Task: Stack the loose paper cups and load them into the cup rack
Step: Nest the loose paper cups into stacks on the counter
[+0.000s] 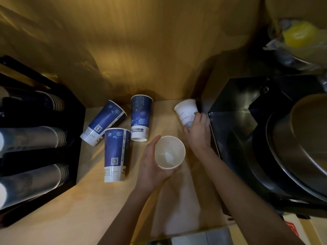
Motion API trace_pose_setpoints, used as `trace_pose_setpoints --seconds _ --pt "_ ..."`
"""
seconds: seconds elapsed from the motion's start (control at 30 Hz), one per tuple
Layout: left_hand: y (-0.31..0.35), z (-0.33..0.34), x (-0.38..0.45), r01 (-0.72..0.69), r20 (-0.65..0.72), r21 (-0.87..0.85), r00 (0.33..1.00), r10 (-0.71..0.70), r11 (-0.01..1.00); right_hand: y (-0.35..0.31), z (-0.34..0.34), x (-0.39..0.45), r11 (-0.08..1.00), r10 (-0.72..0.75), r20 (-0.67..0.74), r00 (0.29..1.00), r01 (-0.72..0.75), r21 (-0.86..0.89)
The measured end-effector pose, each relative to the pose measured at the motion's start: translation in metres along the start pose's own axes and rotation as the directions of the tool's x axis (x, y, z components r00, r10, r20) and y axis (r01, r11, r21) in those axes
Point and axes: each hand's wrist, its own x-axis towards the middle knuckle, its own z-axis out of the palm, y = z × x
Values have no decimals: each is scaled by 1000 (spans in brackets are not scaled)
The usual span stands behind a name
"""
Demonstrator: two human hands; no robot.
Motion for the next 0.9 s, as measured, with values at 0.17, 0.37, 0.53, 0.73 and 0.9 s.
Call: trace_pose_setpoints --seconds 0.17,0.37,0.53,0.73,0.9 --pt "0 0 1 6 0 -1 1000 -6 1000 -3 23 11 980 70 127 989 -44 -196" --pt "3 -1 0 32 16 -25 999 -32 999 -5 20 6 968 220 212 952 -241 74" --pt "4 -1 0 48 15 -30 999 -48 998 -15 -33 2 806 258 224 940 -337 487" --pt "12 -1 -3 63 -31 -72 997 -65 995 -35 -105 -45 264 80 273 959 -284 922" --pt "17 -4 -8 93 -30 -138 995 -98 986 -32 -76 -94 386 8 222 975 -208 899"
